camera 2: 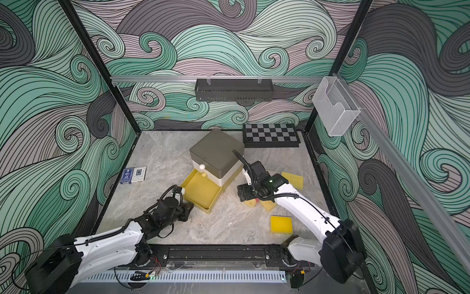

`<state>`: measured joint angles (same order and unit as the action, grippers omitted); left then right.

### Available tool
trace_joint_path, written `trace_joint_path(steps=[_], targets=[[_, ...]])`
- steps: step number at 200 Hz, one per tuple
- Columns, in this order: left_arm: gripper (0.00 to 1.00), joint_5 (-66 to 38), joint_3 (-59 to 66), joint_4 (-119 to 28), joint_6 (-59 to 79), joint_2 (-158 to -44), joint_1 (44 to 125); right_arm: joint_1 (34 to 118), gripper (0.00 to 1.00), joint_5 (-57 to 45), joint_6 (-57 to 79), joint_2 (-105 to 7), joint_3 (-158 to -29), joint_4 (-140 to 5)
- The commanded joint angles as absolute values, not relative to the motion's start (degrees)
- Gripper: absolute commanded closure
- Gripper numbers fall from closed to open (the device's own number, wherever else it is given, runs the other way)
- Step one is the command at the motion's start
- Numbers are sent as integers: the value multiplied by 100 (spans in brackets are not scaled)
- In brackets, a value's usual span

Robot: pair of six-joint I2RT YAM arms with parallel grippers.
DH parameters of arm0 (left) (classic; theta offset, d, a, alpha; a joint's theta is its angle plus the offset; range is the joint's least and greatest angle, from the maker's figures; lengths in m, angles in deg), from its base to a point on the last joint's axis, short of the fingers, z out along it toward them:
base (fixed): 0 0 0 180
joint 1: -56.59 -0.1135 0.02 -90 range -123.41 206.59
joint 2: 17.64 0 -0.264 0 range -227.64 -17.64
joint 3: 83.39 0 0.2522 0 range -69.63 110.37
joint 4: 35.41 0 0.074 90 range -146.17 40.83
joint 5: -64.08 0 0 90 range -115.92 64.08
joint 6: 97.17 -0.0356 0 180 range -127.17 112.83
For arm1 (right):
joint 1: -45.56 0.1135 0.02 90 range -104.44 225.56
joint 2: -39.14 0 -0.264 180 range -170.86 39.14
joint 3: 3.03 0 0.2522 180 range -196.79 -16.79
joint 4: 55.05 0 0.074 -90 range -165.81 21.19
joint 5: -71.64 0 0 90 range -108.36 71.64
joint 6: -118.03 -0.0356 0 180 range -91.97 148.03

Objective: Take the sponge out of the drawer
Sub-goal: Adjust the sponge at the center of the board.

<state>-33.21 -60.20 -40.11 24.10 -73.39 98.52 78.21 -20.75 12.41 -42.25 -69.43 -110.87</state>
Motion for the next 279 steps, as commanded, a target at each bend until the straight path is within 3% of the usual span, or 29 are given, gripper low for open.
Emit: trace_joint_path(steps=[1,49,77,97,120,146,169,190,247,279], targets=[[89,-3243,-5919,-4222,2316,-7409,9903,7785,12,-2647,1520,-4461,-7205,-11135],[89,-3252,-5904,-4227,2315,-7420,9897,7778,18,-2330,1586,-4850,-7081,-10924],[89,-3252,-5908,-4207,2324,-7472,9899,7775,33,-2127,1486,-4912,-6934,-10726],[89,-3260,-5908,-4187,2325,-7477,9894,7780,56,-2118,1429,-4960,-6964,-10716],[89,-3260,-5916,-4196,2333,-7464,9895,7779,66,-1940,1383,-4907,-6990,-10741],[89,-3263,-5928,-4192,2346,-7461,9895,7783,65,-1071,1245,-4541,-6968,-10664],[89,-3263,-5926,-4157,2350,-7498,9897,7708,63,333,916,-4220,-6578,-10035],[89,-3253,-5928,-4136,2350,-7529,9895,7566,62,795,736,-4319,-6171,-9638],[89,-3252,-5934,-4183,2350,-7474,9900,7419,62,-223,553,-5303,-6036,-9905],[89,-3252,-5930,-4187,2349,-7468,9896,7370,46,-1396,287,-5243,-6178,-10251]])
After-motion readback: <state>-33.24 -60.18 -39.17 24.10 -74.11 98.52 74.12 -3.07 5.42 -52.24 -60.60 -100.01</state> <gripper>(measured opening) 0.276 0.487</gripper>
